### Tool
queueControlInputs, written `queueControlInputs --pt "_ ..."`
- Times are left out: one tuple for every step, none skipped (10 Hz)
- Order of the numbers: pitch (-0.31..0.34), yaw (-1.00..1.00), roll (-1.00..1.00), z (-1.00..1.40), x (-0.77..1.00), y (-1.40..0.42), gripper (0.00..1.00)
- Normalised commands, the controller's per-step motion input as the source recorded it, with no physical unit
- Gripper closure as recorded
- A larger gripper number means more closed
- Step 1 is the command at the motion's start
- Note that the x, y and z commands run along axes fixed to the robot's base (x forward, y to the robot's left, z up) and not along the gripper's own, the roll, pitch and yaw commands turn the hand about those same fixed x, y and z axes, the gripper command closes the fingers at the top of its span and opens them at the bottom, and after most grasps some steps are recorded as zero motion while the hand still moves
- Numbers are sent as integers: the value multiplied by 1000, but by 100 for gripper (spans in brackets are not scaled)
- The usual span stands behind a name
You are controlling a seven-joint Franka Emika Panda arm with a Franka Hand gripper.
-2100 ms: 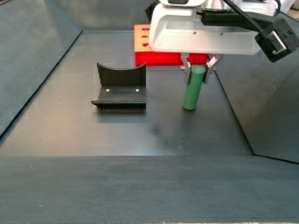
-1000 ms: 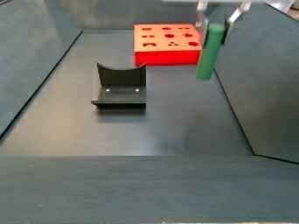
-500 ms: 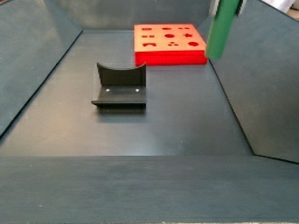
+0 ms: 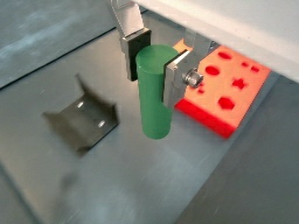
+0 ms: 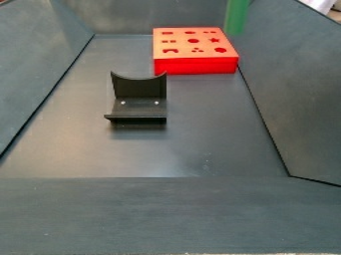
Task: Pick up the round object. Move up. Move to above the board. Insert the round object.
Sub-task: Move to above the board.
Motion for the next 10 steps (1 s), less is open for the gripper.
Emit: queueControlInputs --pt "121 -15 -22 242 260 -1000 100" --pt "118 -4 -8 246 268 -1000 100" --pt "117 1 -6 246 277 -1000 100" --pt "119 6 -3 245 282 -1000 100" --pt "121 5 -11 247 295 -1000 100" --pt "113 8 2 247 301 -1000 100" --pt "116 7 5 248 320 -1000 100" --pt "118 5 -9 252 333 -1000 100" --pt "124 4 10 254 359 -1000 100" --pt "124 11 8 214 320 -835 100"
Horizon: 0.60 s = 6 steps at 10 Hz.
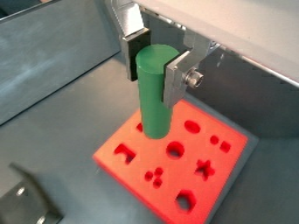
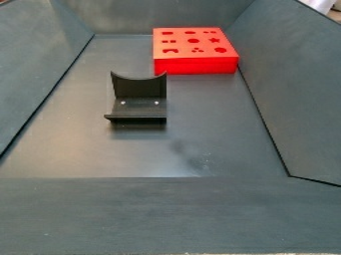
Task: Pick up the round object. Move up. Move to above the board. Insert the round object.
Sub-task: Move to above the board, then insert the round object.
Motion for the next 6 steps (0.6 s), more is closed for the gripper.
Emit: queueControlInputs --pt "124 5 14 121 211 -443 100" --pt "98 11 15 73 140 -260 100" --pt "-20 0 -17 -6 0 0 100" --pt "-26 0 -9 0 -120 6 100" --pt "-41 -40 -10 -20 -237 26 100" --pt "0 0 -50 -66 0 43 100"
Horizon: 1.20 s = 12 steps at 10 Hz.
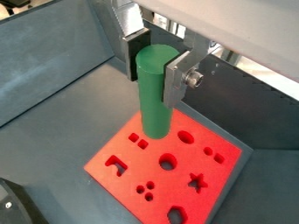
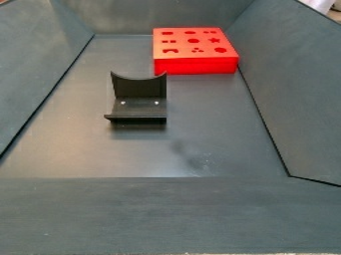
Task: Pick up the round object. Move up. Move to above the board. Insert the round object.
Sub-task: Insert the round object.
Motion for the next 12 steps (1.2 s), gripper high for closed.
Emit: queueControlInputs --pt "-27 0 -63 -80 -66 57 100" --pt "-31 0 -60 -106 -23 37 100" --pt "-26 0 -31 -134 0 0 100" --pt "-20 0 -4 -117 -23 0 100" --pt "0 0 0 0 -17 0 100" --pt "0 0 29 0 0 0 100" --pt "10 143 189 -500 83 0 100" --pt "-6 97 107 -1000 117 71 100" --pt "0 54 64 -1000 200 94 100" --pt "-57 26 131 -1000 63 -63 100" --pt "0 0 0 0 0 -17 100" --pt "0 0 240 -789 46 -289 100"
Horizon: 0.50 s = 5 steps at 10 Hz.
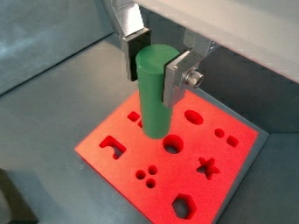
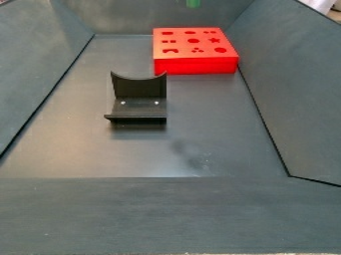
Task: Pick up the round object. Move up. Move to above the board. Insert the round object.
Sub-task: Insert the round object.
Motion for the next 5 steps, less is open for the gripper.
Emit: queueControlInputs --pt "0 0 237 -914 94 -391 100" --pt "-3 0 193 -1000 51 -471 100" --pt "-19 0 189 -1000 66 -466 100" --pt "-37 0 197 -977 6 -354 100" --pt "-31 0 76 -577 0 -91 100"
